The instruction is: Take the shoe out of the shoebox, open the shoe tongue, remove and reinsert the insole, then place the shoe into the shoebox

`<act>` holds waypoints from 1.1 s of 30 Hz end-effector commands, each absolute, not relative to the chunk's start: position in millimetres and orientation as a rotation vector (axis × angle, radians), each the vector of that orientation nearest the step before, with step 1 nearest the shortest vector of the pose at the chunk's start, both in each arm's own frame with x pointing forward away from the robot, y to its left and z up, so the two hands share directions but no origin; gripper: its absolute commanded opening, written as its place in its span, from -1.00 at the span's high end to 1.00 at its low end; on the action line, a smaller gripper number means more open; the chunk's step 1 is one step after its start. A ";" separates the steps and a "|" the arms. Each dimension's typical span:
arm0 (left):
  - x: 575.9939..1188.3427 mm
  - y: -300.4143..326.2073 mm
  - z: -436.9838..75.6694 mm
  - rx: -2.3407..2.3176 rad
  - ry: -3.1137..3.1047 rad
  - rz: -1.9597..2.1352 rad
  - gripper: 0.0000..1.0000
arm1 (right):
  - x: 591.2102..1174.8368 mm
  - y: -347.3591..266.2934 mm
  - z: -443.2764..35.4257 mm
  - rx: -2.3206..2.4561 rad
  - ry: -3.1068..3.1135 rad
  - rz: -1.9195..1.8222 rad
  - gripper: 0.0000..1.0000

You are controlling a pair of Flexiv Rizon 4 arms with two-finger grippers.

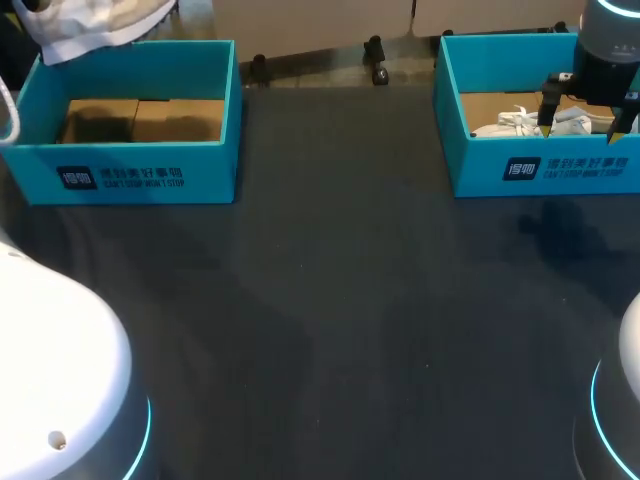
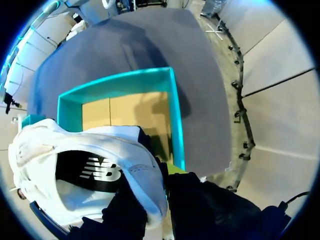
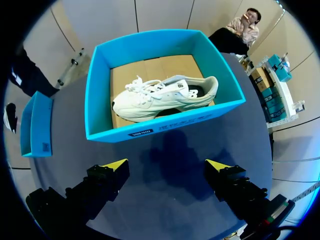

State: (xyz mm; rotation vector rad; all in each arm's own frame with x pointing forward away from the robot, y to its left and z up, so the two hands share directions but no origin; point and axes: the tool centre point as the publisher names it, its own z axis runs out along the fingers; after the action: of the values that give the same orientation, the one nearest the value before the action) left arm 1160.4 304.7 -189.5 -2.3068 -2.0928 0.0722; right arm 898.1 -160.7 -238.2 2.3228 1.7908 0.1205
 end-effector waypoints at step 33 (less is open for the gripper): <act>971.7 256.5 -185.0 -2.324 -2.098 -0.222 1.00 | 896.8 -160.7 -238.6 2.322 1.789 0.125 -1.00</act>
State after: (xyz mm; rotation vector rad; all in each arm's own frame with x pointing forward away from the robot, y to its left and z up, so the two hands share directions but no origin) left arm 1000.1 261.5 -191.8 -2.2073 -2.0184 0.0250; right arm 898.1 -160.8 -238.2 2.3229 1.7906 0.1205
